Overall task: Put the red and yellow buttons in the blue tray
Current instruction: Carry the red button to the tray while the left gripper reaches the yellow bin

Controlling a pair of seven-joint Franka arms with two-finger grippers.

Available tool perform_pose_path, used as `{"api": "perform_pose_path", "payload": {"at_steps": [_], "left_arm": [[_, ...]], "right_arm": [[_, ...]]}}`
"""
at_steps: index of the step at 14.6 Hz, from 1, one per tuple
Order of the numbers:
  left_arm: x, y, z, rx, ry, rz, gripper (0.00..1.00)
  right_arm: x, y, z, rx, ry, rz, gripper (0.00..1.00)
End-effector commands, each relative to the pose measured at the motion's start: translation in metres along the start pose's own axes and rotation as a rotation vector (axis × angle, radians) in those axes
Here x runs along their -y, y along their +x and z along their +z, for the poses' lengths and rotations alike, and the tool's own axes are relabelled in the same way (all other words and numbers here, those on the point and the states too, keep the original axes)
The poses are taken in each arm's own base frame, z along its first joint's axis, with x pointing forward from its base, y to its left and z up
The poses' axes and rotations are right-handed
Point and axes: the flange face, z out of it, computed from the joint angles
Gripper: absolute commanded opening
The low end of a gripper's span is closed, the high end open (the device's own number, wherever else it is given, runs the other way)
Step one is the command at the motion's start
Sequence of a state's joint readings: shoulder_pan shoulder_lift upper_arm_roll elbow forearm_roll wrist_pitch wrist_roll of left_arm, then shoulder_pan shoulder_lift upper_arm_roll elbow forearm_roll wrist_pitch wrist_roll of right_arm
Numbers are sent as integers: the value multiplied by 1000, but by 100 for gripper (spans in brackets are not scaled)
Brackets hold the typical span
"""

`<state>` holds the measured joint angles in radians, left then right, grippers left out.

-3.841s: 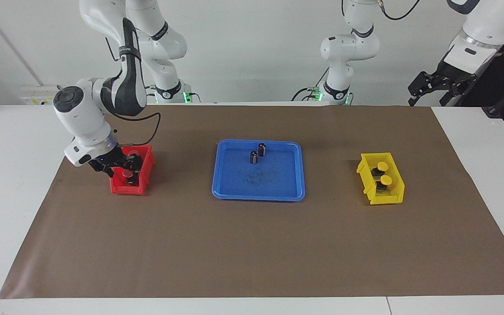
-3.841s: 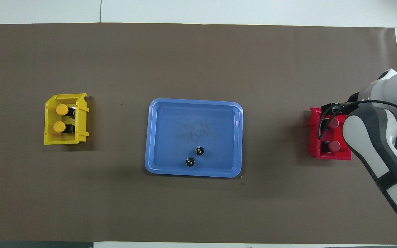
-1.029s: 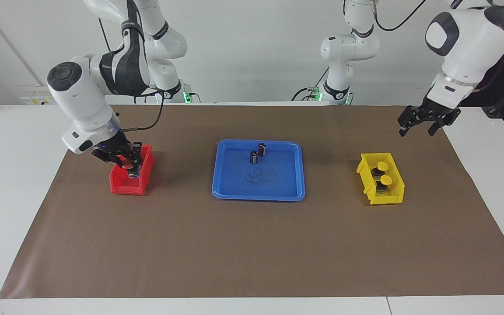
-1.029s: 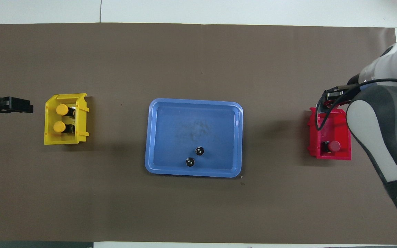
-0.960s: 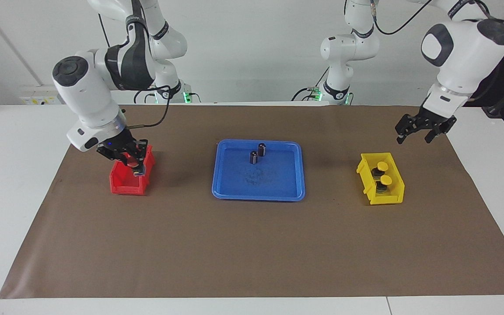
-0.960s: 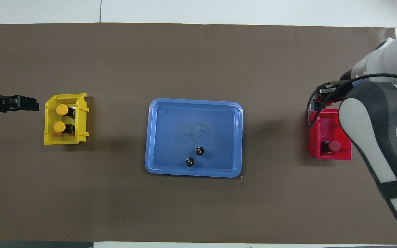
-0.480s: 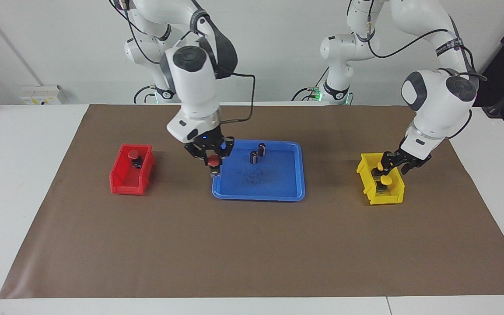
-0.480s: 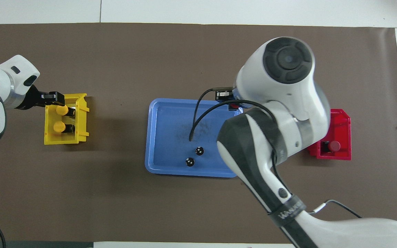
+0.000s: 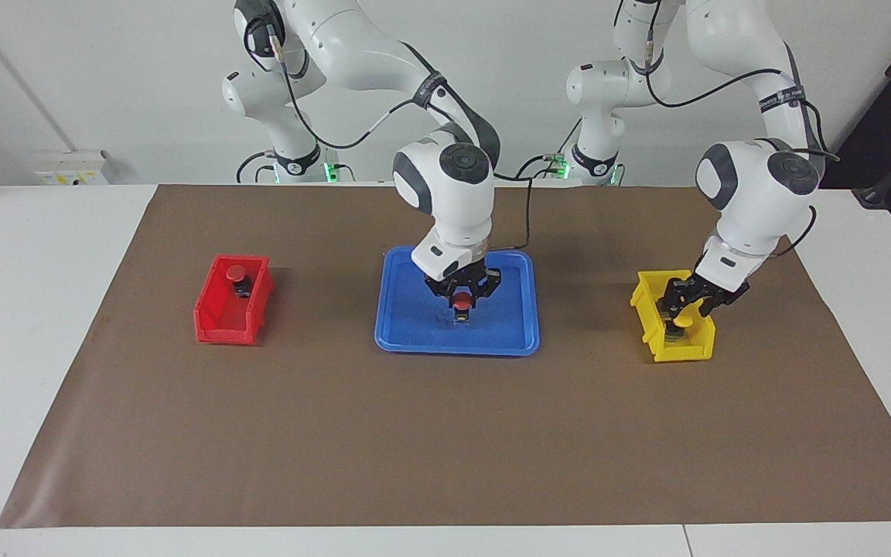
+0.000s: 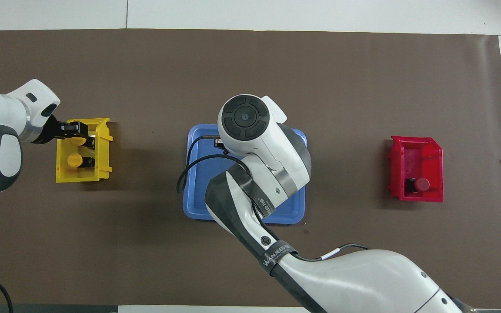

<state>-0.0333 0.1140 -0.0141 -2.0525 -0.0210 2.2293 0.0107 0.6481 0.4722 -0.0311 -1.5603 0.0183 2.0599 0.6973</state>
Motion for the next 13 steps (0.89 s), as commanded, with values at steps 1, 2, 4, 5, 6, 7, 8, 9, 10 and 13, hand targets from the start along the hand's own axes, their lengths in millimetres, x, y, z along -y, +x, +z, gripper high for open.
{"api": "perform_pose_path", "payload": {"at_steps": [1, 2, 4, 5, 6, 7, 8, 9, 10, 13], "left_arm": [[2, -3, 8, -14, 2, -15, 64], [4, -3, 9, -20, 2, -18, 64], [1, -4, 17, -12, 2, -15, 64], [1, -3, 23, -12, 3, -15, 64], [1, -2, 25, -12, 3, -15, 64], [1, -3, 26, -9, 3, -15, 64], [2, -3, 26, -8, 3, -18, 62], [4, -4, 27, -6, 3, -21, 52], [7, -4, 27, -3, 3, -31, 39], [7, 0, 21, 3, 3, -32, 10]], "right_arm": [[-14, -8, 1, 17, -13, 2, 20], [-16, -10, 3, 20, -12, 3, 21], [-20, -16, 11, 12, -5, 1, 24], [-21, -18, 16, 10, -2, 2, 27], [-23, -19, 18, 11, -3, 4, 37], [-23, -18, 16, 11, -5, 1, 64], [-21, -15, 11, 8, 0, 5, 69], [-20, -13, 3, 0, 5, 6, 72], [-23, -6, -10, -5, 8, 14, 75], [-72, 23, -79, -21, 14, 12, 74]]}}
